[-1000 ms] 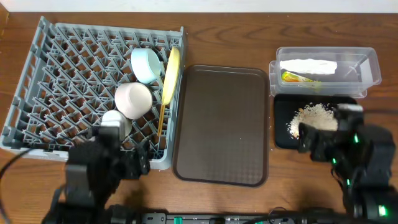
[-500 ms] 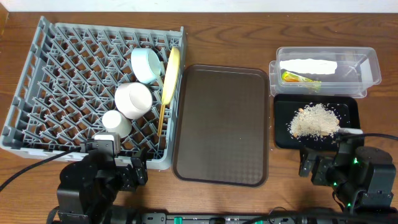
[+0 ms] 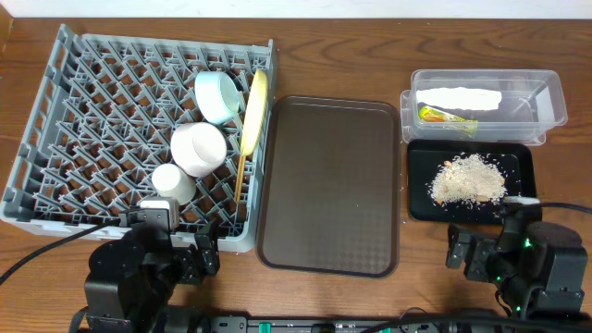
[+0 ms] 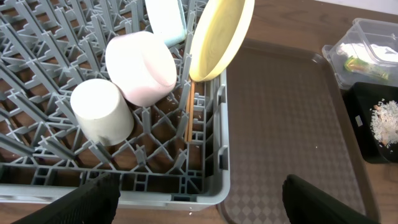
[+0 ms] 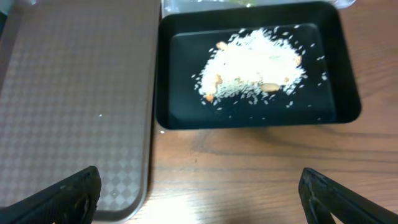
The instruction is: Sort waste into correct bins and load items into the dishwasher
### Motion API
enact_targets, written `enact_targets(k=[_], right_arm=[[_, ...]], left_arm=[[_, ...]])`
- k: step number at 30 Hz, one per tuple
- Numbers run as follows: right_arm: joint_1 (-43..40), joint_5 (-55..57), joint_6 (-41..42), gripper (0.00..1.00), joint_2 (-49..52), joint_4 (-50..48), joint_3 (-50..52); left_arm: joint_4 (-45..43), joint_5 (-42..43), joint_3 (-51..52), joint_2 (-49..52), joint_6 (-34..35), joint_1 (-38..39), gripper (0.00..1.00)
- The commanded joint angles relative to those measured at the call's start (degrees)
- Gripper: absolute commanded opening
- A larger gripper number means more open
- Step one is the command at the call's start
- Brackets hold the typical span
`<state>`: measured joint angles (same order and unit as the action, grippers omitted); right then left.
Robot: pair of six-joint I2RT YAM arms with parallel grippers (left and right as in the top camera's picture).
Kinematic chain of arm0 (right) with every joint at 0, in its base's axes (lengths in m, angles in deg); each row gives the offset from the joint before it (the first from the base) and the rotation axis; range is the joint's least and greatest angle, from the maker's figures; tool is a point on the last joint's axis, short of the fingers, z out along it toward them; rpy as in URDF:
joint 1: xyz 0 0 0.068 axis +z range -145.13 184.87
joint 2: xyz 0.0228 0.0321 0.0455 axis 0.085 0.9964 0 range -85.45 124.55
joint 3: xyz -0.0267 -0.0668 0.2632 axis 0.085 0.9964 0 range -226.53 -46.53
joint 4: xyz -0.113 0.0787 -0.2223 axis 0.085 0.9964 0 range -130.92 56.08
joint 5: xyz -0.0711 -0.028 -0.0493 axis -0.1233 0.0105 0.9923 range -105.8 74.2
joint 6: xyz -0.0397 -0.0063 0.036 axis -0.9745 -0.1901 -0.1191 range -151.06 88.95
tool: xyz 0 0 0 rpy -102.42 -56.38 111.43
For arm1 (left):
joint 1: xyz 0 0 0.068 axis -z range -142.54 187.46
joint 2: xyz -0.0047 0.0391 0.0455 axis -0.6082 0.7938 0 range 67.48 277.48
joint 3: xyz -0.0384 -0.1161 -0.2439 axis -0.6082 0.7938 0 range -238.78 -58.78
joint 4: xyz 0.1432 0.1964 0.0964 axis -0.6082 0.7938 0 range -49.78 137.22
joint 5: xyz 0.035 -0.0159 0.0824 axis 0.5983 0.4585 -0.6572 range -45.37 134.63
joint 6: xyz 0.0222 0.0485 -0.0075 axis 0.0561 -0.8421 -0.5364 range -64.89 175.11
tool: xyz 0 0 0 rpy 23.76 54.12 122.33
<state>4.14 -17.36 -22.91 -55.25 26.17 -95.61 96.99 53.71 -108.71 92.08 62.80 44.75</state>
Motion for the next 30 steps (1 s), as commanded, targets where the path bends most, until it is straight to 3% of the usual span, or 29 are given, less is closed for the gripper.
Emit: enact_targets(k=[1,6,16,26,30], right_arm=[[0.81,1.40,-2.36,0.99,-3.91,-3.76,1.49],[0.83,-2.95,-9.27,0.99,-11.78,-16.87,9.97],[2.03,-6.23,-9.27,0.99,-26.99,-40.63,28.35],[2.27,-5.16,-9.27,0.99,-29.92,-70.01,44.89],[2.25,-2.45,-9.29,0.99,-29.92,-75.41,48.83]], left_arm=[[0.13,0.74,0.48,-0.07,-0.09,0.24,0.87],[0.15,0.74,0.48,-0.07,-0.09,0.24,0.87],[0.13,0.74,0.48,-0.07,-0.09,0.24,0.87],[0.13,0.74,0.48,-0.07,-0.09,0.24,0.87],[0.13,0.74,0.48,-0.07,-0.09,0.24,0.87]])
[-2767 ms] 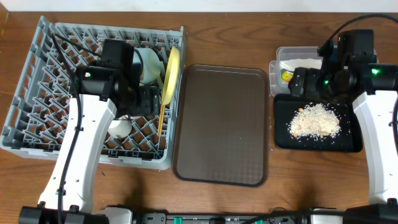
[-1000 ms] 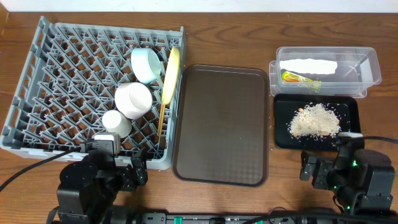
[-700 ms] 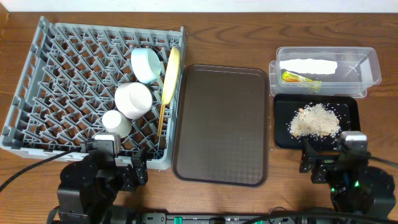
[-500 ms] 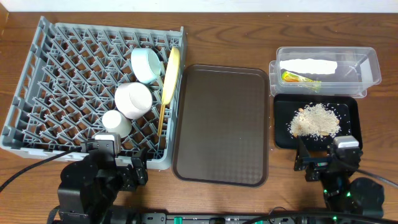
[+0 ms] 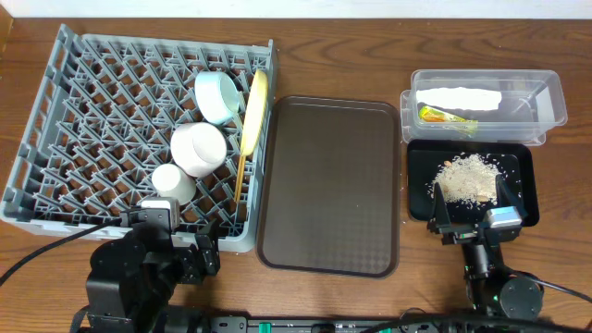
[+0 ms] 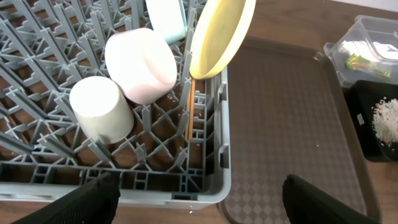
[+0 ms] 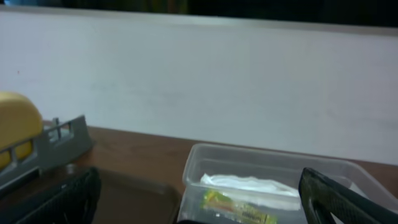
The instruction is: Sort waste into correct bins and load items into the dishwasher
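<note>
The grey dish rack (image 5: 37, 102) holds a blue cup (image 5: 217, 95), a white bowl (image 5: 199, 148), a small white cup (image 5: 172, 182), a yellow plate (image 5: 256, 111) on edge and chopsticks (image 5: 240, 171). My left gripper (image 5: 180, 259) is open at the rack's near right corner (image 6: 211, 186), nothing between its fingers (image 6: 93, 199). My right gripper (image 5: 472, 215) is open and empty over the near edge of the black bin (image 5: 523, 157) of rice (image 5: 467, 178). It points level towards the clear bin (image 7: 249, 155), which holds a white tissue (image 7: 249, 183) and a yellow-green packet (image 7: 239, 205).
A brown tray (image 5: 328, 185) lies bare between the rack and the bins. The clear bin (image 5: 546, 92) stands behind the black bin at the right. A pale wall (image 7: 199, 74) closes off the back of the table.
My right gripper looked straight down on the rice bin; now it is tilted up level, facing the clear bin and the wall, and sits nearer the black bin's front edge. The left arm has not moved.
</note>
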### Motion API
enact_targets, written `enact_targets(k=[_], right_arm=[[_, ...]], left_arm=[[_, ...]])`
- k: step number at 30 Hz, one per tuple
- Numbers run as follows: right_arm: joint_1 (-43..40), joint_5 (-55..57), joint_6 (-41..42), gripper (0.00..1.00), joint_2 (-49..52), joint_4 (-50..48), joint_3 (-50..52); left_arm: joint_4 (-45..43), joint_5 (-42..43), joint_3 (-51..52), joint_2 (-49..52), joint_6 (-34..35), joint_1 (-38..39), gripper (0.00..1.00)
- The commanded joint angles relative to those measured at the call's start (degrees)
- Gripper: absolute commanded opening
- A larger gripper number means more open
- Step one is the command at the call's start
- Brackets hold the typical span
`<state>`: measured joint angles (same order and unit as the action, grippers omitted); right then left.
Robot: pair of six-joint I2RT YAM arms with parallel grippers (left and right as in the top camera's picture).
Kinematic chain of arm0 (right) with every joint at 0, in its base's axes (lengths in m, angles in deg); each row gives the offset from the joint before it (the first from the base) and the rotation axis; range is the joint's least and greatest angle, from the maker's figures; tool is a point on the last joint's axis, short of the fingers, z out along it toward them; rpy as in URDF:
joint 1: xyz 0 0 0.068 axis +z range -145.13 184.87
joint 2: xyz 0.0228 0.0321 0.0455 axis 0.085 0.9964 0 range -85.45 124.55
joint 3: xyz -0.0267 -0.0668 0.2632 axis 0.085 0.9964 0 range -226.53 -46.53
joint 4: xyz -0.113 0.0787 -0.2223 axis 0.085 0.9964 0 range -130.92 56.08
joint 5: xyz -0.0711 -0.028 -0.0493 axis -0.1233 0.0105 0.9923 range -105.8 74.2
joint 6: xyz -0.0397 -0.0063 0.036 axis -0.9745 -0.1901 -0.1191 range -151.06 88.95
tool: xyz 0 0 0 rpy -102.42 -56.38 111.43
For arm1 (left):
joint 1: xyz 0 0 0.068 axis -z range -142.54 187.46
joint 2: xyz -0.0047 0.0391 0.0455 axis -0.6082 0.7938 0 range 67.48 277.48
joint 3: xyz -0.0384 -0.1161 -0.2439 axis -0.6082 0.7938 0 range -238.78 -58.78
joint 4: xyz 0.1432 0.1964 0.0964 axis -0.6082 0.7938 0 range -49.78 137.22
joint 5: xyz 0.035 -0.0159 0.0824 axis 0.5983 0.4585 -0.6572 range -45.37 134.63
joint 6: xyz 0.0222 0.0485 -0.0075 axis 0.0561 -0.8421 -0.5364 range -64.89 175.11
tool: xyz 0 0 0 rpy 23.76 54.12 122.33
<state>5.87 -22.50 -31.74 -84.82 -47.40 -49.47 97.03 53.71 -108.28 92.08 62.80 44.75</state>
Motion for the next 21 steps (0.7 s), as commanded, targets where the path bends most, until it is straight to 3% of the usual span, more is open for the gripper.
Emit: enact_targets(k=[1,8,21], right_arm=[[0.57,3.54,-0.46,0.99,-0.35,-0.76,2.64],[0.59,8.15,0.04,0.99,-0.35,10.82,2.64],[0.57,7.78,-0.68,0.99,-0.31,10.75,2.62]], left_arm=[[0.09,0.74,0.04,-0.07,-0.09,0.24,0.87],[0.09,0.74,0.04,-0.07,-0.09,0.24,0.87],[0.09,0.74,0.04,-0.07,-0.09,0.24,0.87]])
